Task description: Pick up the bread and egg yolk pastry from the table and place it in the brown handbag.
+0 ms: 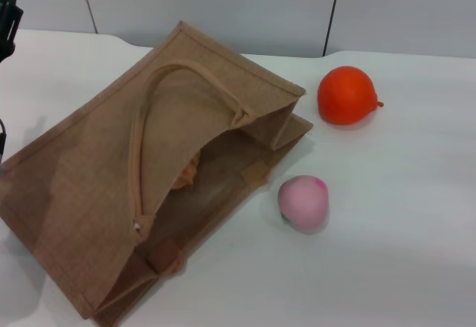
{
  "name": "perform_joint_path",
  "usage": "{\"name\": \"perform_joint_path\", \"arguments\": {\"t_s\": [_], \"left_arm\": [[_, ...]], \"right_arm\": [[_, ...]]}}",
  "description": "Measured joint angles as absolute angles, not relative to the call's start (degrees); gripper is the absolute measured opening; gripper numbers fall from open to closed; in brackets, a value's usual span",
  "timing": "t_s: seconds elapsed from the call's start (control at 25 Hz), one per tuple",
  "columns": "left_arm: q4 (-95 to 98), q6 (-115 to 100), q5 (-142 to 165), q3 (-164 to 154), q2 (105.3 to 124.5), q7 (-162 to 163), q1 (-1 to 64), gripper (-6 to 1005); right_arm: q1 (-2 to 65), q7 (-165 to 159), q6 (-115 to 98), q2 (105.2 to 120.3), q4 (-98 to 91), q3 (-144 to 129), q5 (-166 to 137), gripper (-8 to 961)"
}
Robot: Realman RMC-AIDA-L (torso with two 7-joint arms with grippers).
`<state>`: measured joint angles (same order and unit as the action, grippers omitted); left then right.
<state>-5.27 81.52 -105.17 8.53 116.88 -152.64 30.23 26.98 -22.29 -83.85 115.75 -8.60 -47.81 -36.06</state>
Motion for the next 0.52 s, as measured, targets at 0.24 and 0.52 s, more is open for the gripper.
{"name": "perform_joint_path", "arguments": {"t_s": [0.24,0.52], "left_arm": [[-5.31,81.56,-105.2,8.53,116.9,-152.65,30.23,882],[-5.72,81.62,-105.11,8.31,116.95,-152.66,30.32,881]], "right_arm": [[26.96,-22.34,-83.97,115.75,-8.53,-47.8,-36.03,894],[26.98,-22.46,-85.32,115.75,-8.52,-47.81,-36.03,894]]}}
